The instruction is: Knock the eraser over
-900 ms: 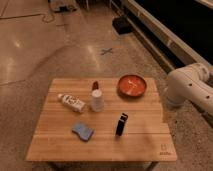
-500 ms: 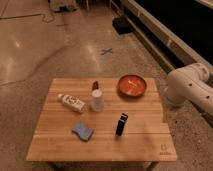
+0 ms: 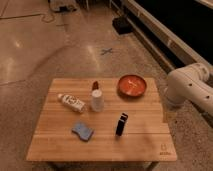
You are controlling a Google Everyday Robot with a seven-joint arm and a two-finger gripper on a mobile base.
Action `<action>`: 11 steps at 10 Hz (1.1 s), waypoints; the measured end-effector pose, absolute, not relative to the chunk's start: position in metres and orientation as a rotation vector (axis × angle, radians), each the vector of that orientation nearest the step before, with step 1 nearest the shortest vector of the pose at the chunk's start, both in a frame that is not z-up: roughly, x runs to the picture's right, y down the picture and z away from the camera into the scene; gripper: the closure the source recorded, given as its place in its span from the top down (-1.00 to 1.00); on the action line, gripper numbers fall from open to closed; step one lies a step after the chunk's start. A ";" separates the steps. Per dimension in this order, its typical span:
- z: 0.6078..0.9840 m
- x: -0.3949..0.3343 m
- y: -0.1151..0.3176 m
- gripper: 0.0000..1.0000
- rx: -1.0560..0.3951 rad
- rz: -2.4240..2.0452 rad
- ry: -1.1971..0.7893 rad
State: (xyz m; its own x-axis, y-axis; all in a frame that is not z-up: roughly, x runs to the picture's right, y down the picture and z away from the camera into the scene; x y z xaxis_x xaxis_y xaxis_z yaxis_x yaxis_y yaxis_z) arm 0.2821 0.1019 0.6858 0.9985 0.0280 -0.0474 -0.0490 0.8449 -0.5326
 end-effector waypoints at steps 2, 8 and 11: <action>0.686 0.282 0.102 0.30 -0.563 0.041 0.038; 0.692 0.267 0.110 0.30 -0.559 0.018 0.034; 0.708 0.217 0.126 0.30 -0.550 -0.038 0.017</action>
